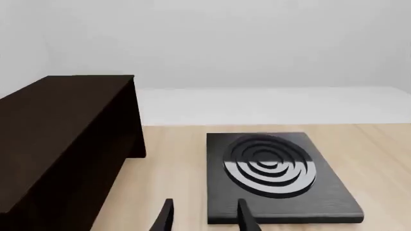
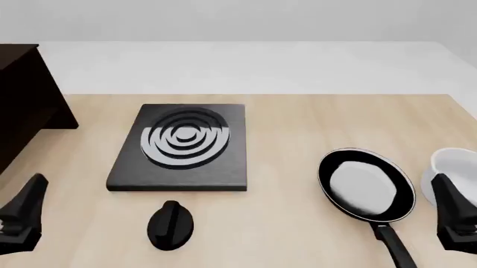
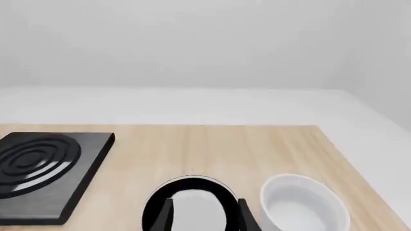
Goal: Put the frying pan on the cabinet shelf.
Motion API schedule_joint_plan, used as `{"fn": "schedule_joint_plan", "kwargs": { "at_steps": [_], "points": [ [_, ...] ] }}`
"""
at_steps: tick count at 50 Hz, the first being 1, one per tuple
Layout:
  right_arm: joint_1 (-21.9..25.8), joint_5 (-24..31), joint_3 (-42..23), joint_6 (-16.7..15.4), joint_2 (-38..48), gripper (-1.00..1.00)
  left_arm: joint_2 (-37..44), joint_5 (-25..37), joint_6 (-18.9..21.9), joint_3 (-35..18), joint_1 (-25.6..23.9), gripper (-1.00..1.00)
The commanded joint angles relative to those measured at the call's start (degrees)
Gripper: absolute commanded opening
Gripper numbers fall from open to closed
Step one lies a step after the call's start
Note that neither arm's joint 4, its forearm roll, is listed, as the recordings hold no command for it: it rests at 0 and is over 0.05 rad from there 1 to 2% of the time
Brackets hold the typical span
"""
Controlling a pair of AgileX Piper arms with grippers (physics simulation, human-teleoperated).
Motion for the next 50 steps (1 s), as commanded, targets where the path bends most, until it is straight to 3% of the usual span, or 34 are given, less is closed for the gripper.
{"fn": "schedule_joint_plan", "kwargs": {
  "at_steps": [1, 10, 11, 15, 20, 22, 24, 26, 27, 28, 29, 30, 33, 38, 39, 40, 41, 43, 44, 45, 47, 50],
  "points": [
    [1.6, -3.4, 3.1, -1.0, -2.7, 1.00, -3.1, -3.2, 2.4, 3.0, -1.2, 1.00],
    [2.1, -2.0, 1.7, -0.5, -2.9, 1.00, -3.1, -2.1, 1.3, 1.8, -1.4, 1.00],
    [2.1, -1.5, 0.5, -0.4, -2.8, 1.00, -2.9, -1.2, -0.8, 0.7, -0.9, 1.00],
    [2.1, 0.7, -2.1, 0.7, -2.9, 1.00, -3.1, 1.6, -0.4, -2.0, -1.7, 1.00],
    [3.2, 3.0, -4.9, -3.7, -2.9, 1.00, -3.2, 4.5, -0.6, -5.3, -1.8, 1.00],
    [3.4, 4.4, -6.6, -3.0, -2.8, 1.00, -3.2, 4.8, 1.8, -6.0, -2.4, 1.00],
    [2.8, 5.4, -8.0, -0.4, -2.4, 1.00, -3.2, 5.8, 2.3, -7.0, -3.0, 1.00],
    [2.8, 6.2, -9.1, -0.9, -1.8, 1.00, -3.2, 6.6, 2.1, -7.7, -2.9, 1.00],
    [3.2, 6.6, -10.0, -2.9, 0.0, 1.00, -3.2, 9.3, 0.5, -8.6, -1.6, 1.00],
    [1.6, 6.9, -10.5, -5.0, 1.9, 1.00, -3.1, 10.3, 2.5, -9.1, -0.9, 1.00],
    [0.8, 7.4, -11.4, -4.9, 3.0, 1.00, -3.2, 10.2, 4.8, -10.1, -2.4, 1.00],
    [1.9, 8.4, -12.8, -3.7, 2.8, 1.00, -3.2, 11.4, 5.7, -10.9, -3.9, 1.00],
    [3.4, 10.9, -16.0, -4.9, 4.7, 1.00, -3.1, 14.1, 1.8, -13.0, -3.6, 1.00],
    [6.2, 16.3, -21.1, -4.5, 9.7, 1.00, -3.1, 15.5, 4.8, -14.0, -4.4, 1.00],
    [4.1, 18.1, -22.1, -6.1, 11.1, 1.00, -3.1, 15.7, 4.5, -14.2, -4.5, 1.00],
    [1.1, 20.5, -24.0, -5.5, 8.8, 1.00, -3.1, 15.8, 4.1, -14.2, -4.5, 1.00],
    [0.3, 24.1, -27.7, -0.6, 6.3, 1.00, -3.1, 15.8, 3.3, -14.2, -4.5, 1.00],
    [2.2, 26.3, -29.2, -2.3, 5.0, 1.00, -3.1, 15.4, 3.2, -13.6, -3.9, 1.00],
    [5.4, 27.0, -28.7, -5.5, 6.3, 1.00, -3.1, 15.0, 3.5, -13.2, -4.0, 1.00],
    [7.8, 27.5, -28.7, -6.2, 7.1, 1.00, -3.1, 15.3, 4.1, -13.2, -4.3, 1.00],
    [8.0, 31.0, -32.6, -4.5, 6.5, 1.00, -3.1, 15.0, 4.5, -13.0, -4.7, 1.00],
    [8.4, 35.1, -34.9, -4.5, 8.6, 1.00, -3.1, 15.2, 4.4, -13.5, -4.4, 1.00]
  ]
}}
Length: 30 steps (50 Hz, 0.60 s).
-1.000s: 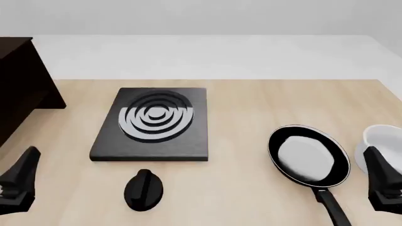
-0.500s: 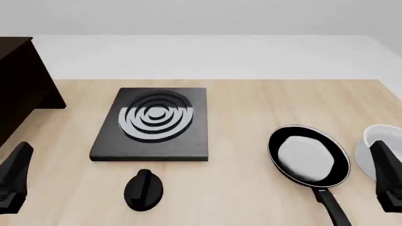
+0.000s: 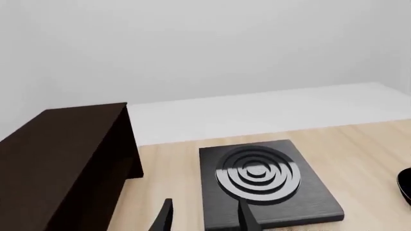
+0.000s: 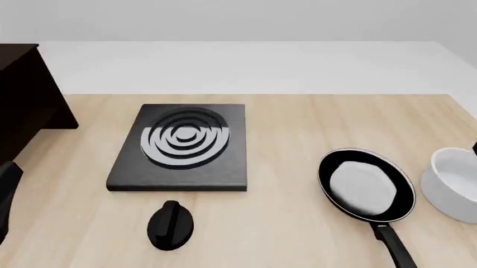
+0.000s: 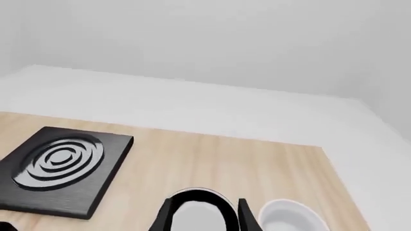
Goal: Put the frying pan on the cabinet shelf.
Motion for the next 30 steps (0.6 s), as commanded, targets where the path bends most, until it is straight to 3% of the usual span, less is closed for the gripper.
{"fn": "schedule_joint_plan", "kwargs": {
  "at_steps": [1, 2, 3, 6, 7, 9, 11, 17, 21, 24, 26, 30],
  "points": [
    [4.9, 13.5, -10.1, 1.1, 4.1, 1.00, 0.0, 1.4, 0.7, -1.1, -0.2, 1.00],
    [7.3, 14.6, -10.6, 1.9, 4.6, 1.00, 0.0, 1.3, 0.5, -1.2, 0.1, 1.00],
    [8.1, 15.9, -11.4, 0.2, 4.4, 1.00, 0.0, 1.4, 0.4, -1.3, 0.2, 1.00],
    [9.8, 19.8, -12.7, 3.2, 6.4, 1.00, 0.0, 1.8, 0.2, -1.0, -0.1, 1.00],
    [10.6, 20.3, -12.6, 2.2, 6.8, 1.00, 0.0, 2.0, -0.5, -1.1, -0.2, 1.00],
    [11.0, 22.0, -13.0, 0.9, 7.7, 1.00, 0.0, 2.3, -1.5, -1.3, -0.3, 1.00],
    [12.0, 23.0, -13.9, 3.4, 9.2, 1.00, 0.0, 2.6, -1.1, -1.6, -0.4, 1.00],
    [12.1, 24.5, -16.1, 3.8, 14.8, 1.00, -0.1, 3.0, -1.3, -1.3, -0.8, 1.00],
    [12.4, 24.3, -14.2, -0.7, 17.8, 1.00, -0.1, 2.2, -1.1, -1.2, -2.2, 1.00],
    [12.9, 25.5, -13.2, 2.3, 19.9, 1.00, -0.1, 1.8, -0.4, -0.8, -1.9, 1.00],
    [12.2, 26.3, -14.0, 2.0, 20.3, 1.00, 0.0, 1.9, -1.2, -0.6, -1.7, 1.00],
    [12.9, 28.4, -13.0, 5.0, 22.1, 1.00, 0.0, 1.8, -1.8, -0.3, -1.7, 1.00]
  ]
}}
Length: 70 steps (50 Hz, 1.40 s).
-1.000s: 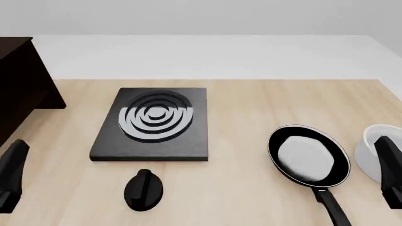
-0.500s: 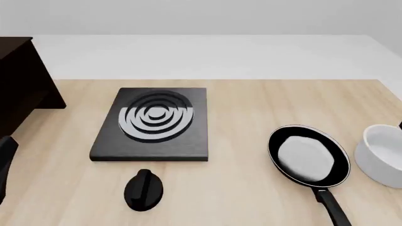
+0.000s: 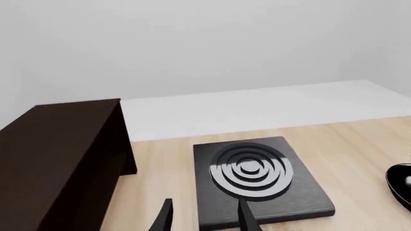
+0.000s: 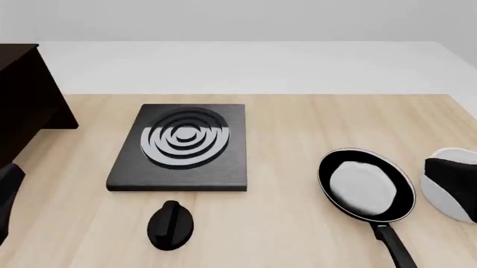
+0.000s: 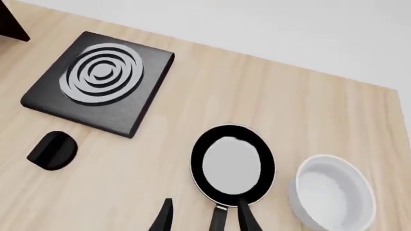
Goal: Put the frying pan on the cabinet shelf.
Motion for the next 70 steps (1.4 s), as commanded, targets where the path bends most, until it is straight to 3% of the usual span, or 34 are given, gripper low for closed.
{"fn": "schedule_joint_plan", "kwargs": {
  "at_steps": [1, 2, 6, 8, 11, 14, 18, 24, 28, 30, 36, 38, 39, 41, 43, 56, 70],
  "points": [
    [1.1, 5.0, 0.1, 3.2, 6.7, 1.00, 0.1, -0.7, -1.4, 1.1, -0.4, 1.00],
    [0.8, 5.0, -0.1, 4.4, 7.7, 1.00, 0.1, -0.9, -1.2, 1.6, -0.6, 1.00],
    [1.4, 5.8, 0.0, 3.2, 10.6, 1.00, 0.1, -1.9, -0.9, 3.0, -1.1, 1.00],
    [0.5, 6.2, 0.9, -0.3, 11.9, 1.00, 0.1, -1.1, -1.0, 2.2, -1.1, 1.00],
    [-1.6, 5.4, 0.7, -1.0, 14.0, 1.00, 0.3, -1.4, -4.2, 2.6, -1.4, 1.00],
    [-2.5, 5.1, 3.2, -1.9, 15.2, 1.00, 0.1, -1.3, -3.2, 2.6, -1.4, 1.00],
    [-7.4, 1.4, 7.8, -6.9, 18.1, 1.00, 0.1, -1.2, -3.2, 2.5, -1.9, 1.00],
    [-7.8, -0.5, 5.4, -5.4, 22.4, 1.00, 0.1, -1.5, -3.2, 2.8, -1.8, 1.00],
    [-8.6, -2.0, 6.5, -6.3, 24.6, 1.00, 0.1, -1.4, -3.2, 2.9, -1.9, 1.00],
    [-9.8, -3.5, 8.4, -8.4, 26.2, 1.00, 0.1, -1.0, -3.1, 2.5, -2.0, 1.00],
    [-10.2, -4.2, 11.0, -8.9, 27.1, 1.00, 0.1, -1.3, -3.1, 2.7, -1.9, 1.00],
    [-11.1, -5.0, 12.3, -10.8, 27.5, 1.00, 0.1, -1.8, -3.2, 3.2, -2.0, 1.00],
    [-10.1, -5.2, 12.8, -9.2, 27.7, 1.00, 0.2, -2.1, -3.3, 3.5, -2.0, 1.00],
    [-10.3, -5.8, 13.6, -9.8, 27.8, 1.00, 0.2, -2.6, -3.0, 4.2, -1.8, 1.00],
    [-9.3, -5.8, 13.9, -8.4, 27.6, 1.00, 0.1, -2.4, -2.5, 4.1, -1.8, 1.00],
    [-8.8, -8.7, 18.6, -8.2, 27.8, 1.00, 0.0, -3.3, -2.4, 3.2, -0.9, 1.00],
    [-7.3, -12.5, 21.7, -5.9, 29.3, 1.00, 0.1, -4.7, -2.3, 5.1, -1.3, 1.00]
  ]
}}
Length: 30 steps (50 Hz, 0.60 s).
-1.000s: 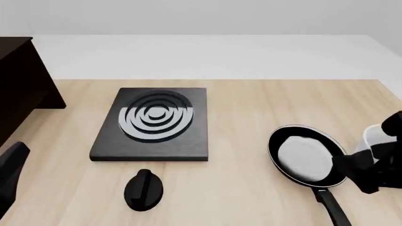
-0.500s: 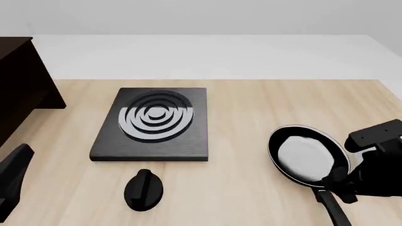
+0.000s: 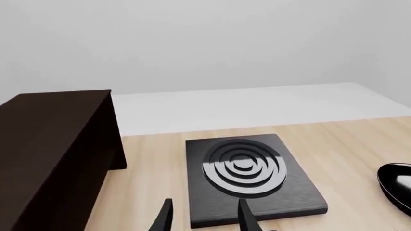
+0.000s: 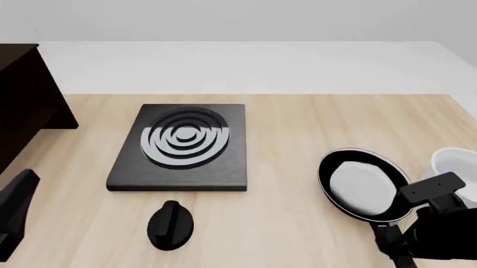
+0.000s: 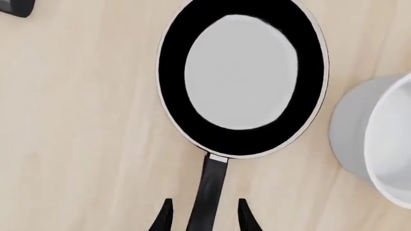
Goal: Put the frying pan on the cabinet shelf.
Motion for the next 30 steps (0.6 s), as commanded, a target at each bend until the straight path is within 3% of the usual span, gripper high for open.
{"fn": "schedule_joint_plan", "kwargs": {
  "at_steps": [1, 12, 30],
  "points": [
    [0.9, -2.9, 2.3, 1.6, 1.3, 1.00, 0.0, -0.6, 0.1, 0.7, -0.1, 1.00],
    [1.3, -5.9, 6.0, 2.2, 2.1, 1.00, 0.0, -0.1, 0.0, 0.3, 0.8, 1.00],
    [-2.1, -6.4, 8.5, -1.2, 1.6, 1.00, -0.1, 1.2, 0.2, -0.9, 0.9, 1.00]
  ]
}}
